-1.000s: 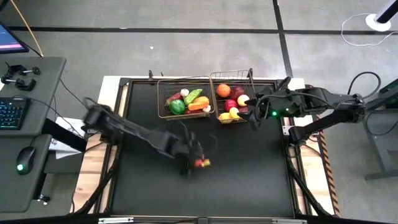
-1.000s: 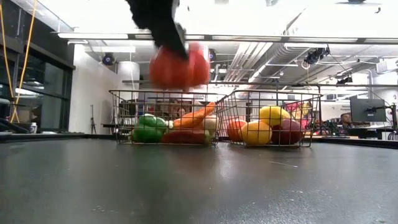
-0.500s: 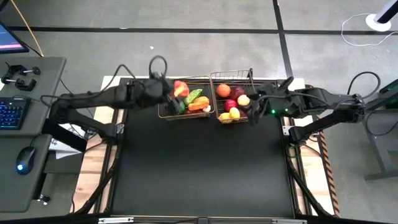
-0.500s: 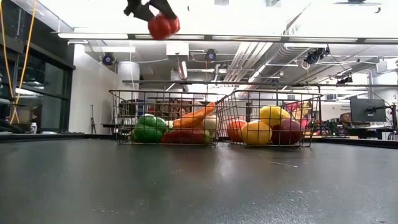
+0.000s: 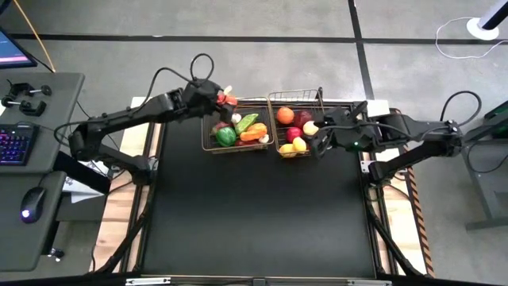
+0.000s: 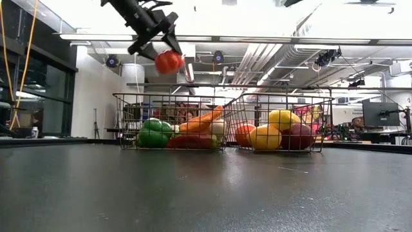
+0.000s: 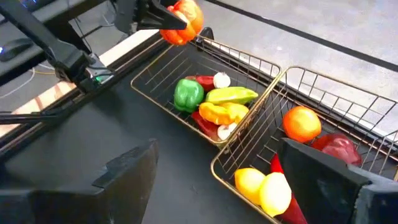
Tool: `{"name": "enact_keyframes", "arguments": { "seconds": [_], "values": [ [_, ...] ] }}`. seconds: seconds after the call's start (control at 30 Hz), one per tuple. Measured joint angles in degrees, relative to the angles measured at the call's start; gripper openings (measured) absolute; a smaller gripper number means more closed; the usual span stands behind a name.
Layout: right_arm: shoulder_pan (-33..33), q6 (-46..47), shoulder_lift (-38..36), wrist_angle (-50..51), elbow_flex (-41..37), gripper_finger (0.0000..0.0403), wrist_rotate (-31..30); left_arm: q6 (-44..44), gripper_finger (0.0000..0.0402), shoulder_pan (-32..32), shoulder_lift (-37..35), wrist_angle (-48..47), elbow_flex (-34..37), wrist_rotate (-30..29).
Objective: Sort produce into baskets
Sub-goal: Put the orange pumpkin into the left wire basket, then return to Home Position
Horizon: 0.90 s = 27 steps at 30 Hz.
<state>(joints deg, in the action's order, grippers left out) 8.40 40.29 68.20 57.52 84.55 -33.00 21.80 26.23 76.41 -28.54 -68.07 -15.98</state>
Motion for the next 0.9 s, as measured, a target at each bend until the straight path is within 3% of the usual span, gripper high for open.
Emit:
{"name": "enact_keyframes", "arguments": {
  "seconds": [0.17,0.43,0.63,0.9],
  "values": [
    [0.0,-0.1,0.8,0.0,0.0,0.0323,0.0,-3.1,0.034,1.4,0.0,5.3,-0.1,6.5],
    [0.0,-0.7,1.3,0.1,0.0,0.0323,-1.6,-3.9,0.0391,2.3,0.1,6.5,-0.1,8.3],
    [0.0,-1.8,1.3,0.3,0.0,0.0323,-2.6,-2.4,0.0395,2.3,-0.5,6.6,-0.1,8.3],
    [0.0,-1.7,1.3,2.9,0.0,0.0323,-0.7,-2.4,0.0396,-2.5,-2.2,6.6,-0.1,15.6]
  ]
}}
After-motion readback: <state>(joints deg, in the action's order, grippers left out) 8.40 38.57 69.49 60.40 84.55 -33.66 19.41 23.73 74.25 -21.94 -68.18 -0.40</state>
